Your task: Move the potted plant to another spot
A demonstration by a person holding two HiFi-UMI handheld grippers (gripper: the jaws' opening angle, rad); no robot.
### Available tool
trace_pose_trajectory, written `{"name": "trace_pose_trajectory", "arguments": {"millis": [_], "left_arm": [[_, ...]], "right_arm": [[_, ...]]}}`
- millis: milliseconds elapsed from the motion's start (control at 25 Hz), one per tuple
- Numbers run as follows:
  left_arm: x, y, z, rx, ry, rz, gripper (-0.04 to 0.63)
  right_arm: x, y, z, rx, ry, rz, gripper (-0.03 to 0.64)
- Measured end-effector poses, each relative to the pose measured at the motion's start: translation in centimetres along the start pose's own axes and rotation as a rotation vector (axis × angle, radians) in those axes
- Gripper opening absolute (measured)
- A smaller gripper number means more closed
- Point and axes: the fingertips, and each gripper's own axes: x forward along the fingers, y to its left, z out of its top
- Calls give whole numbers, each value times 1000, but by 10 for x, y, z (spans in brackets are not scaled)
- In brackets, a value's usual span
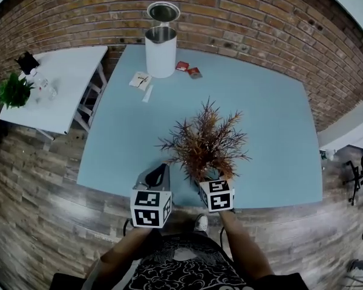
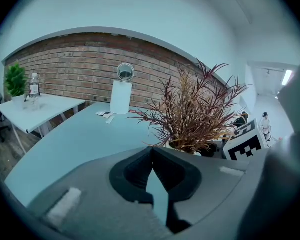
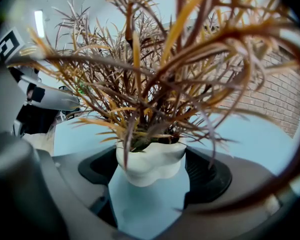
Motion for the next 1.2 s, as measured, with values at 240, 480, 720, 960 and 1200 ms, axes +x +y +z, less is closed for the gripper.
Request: {"name": "trace_pose_trajectory", "arguments": {"millis": [240,480,720,960,1200], "left_arm": [[-6,17,0,-3,-2,1,1],[-11,28,3,8,-13,-10,0],[-18,39,3,14,-13,-25,1],[-23,46,4,31,-15,-48,0],[-28,51,5,49,-15,-77,0]], "right_arm": [[10,17,7,-11,3,6,420],[18,35,11,-11,0,15,420],[21,47,18,-8,-6,-1,420],[24,58,19,1,-6,-16,420],[28,68,21,21,-14,-36,420]]}}
